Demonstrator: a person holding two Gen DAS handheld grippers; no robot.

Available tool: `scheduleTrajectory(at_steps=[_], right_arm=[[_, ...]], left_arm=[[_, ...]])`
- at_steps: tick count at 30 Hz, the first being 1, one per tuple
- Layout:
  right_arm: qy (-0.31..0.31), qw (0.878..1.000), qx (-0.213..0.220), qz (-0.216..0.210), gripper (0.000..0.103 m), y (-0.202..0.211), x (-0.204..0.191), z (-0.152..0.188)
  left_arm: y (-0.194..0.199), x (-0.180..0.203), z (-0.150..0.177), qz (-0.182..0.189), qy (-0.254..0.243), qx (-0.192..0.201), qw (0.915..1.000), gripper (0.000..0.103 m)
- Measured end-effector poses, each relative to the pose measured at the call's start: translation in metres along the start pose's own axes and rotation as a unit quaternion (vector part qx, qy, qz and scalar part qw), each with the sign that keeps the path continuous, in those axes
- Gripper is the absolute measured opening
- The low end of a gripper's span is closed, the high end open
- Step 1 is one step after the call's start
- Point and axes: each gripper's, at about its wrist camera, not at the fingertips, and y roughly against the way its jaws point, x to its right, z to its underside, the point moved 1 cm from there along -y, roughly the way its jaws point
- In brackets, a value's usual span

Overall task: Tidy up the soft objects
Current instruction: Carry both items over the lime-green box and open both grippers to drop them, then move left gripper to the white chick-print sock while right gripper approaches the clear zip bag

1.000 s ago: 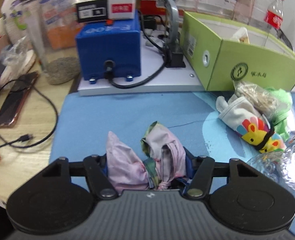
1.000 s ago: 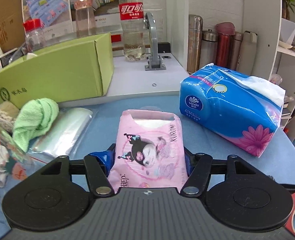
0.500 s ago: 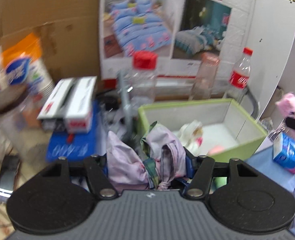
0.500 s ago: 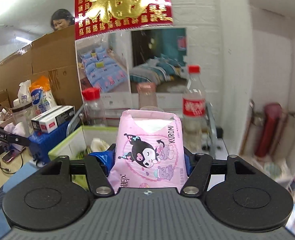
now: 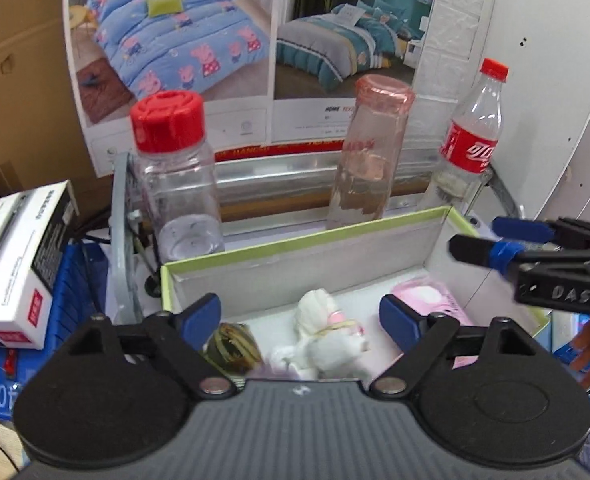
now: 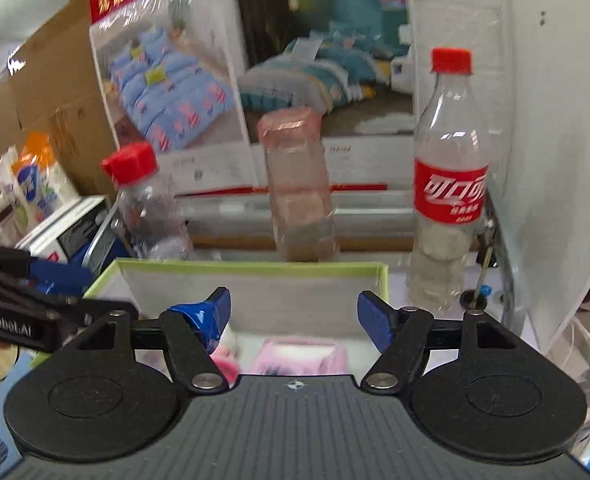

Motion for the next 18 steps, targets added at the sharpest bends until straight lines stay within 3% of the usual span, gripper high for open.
scheduleTrajectory(at_steps=[9, 18], right_arm=[[0.016, 1.0, -0.001, 0.003, 0.061, 0.042, -0.006, 0.036], [-0.021, 0.999, -0.039, 0.015, 0.061, 0.078, 0.004, 0.09]], left_arm=[[0.047, -0.019, 0.05, -0.025, 0.013, 0.013, 0.9995, 0.094], [0.082, -0.04, 0.123, -0.065, 0.036, -0.014, 0.9972, 0.098]])
